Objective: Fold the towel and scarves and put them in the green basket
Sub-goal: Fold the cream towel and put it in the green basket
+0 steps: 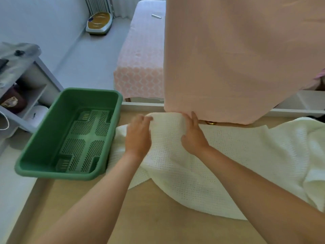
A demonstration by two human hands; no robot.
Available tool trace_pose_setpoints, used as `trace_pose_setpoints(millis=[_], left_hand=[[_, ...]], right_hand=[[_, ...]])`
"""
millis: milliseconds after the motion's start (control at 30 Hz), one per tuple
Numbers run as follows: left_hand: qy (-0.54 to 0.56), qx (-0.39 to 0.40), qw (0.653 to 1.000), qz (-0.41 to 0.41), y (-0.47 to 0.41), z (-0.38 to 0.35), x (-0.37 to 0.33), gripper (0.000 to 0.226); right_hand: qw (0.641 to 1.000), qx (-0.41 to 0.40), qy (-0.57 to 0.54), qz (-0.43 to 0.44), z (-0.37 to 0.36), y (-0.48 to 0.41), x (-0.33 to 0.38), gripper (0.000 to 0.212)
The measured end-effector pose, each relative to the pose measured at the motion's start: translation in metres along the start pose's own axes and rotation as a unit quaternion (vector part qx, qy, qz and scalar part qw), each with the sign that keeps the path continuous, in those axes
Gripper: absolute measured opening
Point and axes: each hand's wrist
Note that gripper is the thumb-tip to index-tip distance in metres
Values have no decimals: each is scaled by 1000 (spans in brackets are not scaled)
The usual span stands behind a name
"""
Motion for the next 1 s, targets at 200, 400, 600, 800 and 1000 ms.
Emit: trace_pose_setpoints(millis=[200,400,600,800,1000], left_hand=[[-59,289,955,-8,85,-36,49,25],[-66,270,961,1,107,-35,77,59],[-4,208,973,100,120,-28,84,54],[-33,121,989,75,126,-9,93,47],[-297,345,874,172,137,31,97,29]], right_hand=[[985,100,42,136,-46,62,-6,16],[944,246,145,164,-78,94,-16,72],[976,203,58,59,-63,92,-14,17],[972,227,40,38,-50,102,-16,24],[972,223,33,72,-60,113,-2,33]])
Point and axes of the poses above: each hand's wrist, its own y-axis away from the middle knuckle, its own z-axis out of the back of the hand, x = y × z, and after that the axes turned 12 degrees about z, right-handed
